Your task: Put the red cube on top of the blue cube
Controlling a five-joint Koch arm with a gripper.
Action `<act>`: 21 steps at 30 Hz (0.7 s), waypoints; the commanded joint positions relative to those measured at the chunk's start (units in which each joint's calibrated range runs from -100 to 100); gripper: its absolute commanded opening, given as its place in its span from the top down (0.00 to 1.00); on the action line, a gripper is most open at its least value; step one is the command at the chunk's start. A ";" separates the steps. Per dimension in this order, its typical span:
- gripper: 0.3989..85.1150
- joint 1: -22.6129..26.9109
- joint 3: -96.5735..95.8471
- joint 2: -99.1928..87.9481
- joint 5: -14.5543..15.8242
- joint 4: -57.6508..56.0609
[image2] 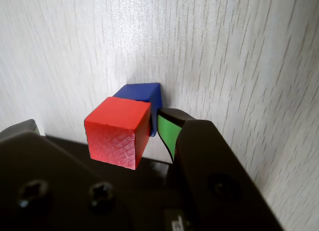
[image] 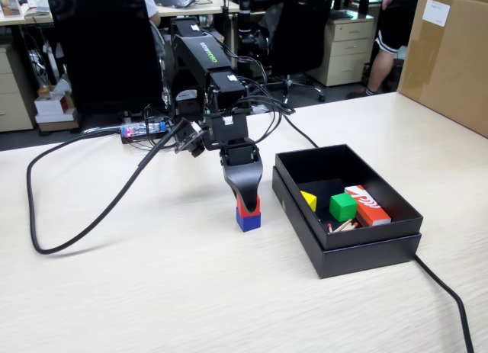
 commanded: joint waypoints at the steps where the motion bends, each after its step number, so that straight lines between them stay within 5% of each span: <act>1: 0.44 0.00 1.41 -4.55 -0.24 1.65; 21: 0.43 0.24 -11.55 -39.55 -2.64 1.65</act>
